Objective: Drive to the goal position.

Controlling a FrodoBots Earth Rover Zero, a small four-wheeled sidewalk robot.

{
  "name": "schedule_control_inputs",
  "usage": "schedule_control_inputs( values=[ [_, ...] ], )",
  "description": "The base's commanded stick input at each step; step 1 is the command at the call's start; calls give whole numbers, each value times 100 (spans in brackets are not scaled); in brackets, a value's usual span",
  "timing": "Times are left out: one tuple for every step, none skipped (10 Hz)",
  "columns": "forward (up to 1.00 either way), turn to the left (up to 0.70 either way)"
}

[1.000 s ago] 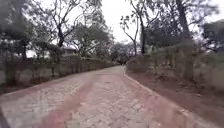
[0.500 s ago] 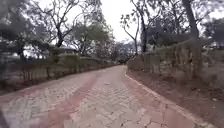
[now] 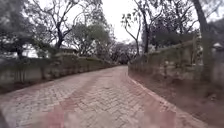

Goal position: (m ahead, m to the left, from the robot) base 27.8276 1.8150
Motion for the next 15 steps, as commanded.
schedule_control_inputs(
  values=[
    [70,0],
    [70,0],
    [70,0],
    [70,0],
    [70,0],
    [70,0],
    [70,0],
    [70,0],
    [70,0],
    [70,0],
    [70,0],
    [70,2],
    [70,2],
    [70,2],
    [70,2]
  ],
)
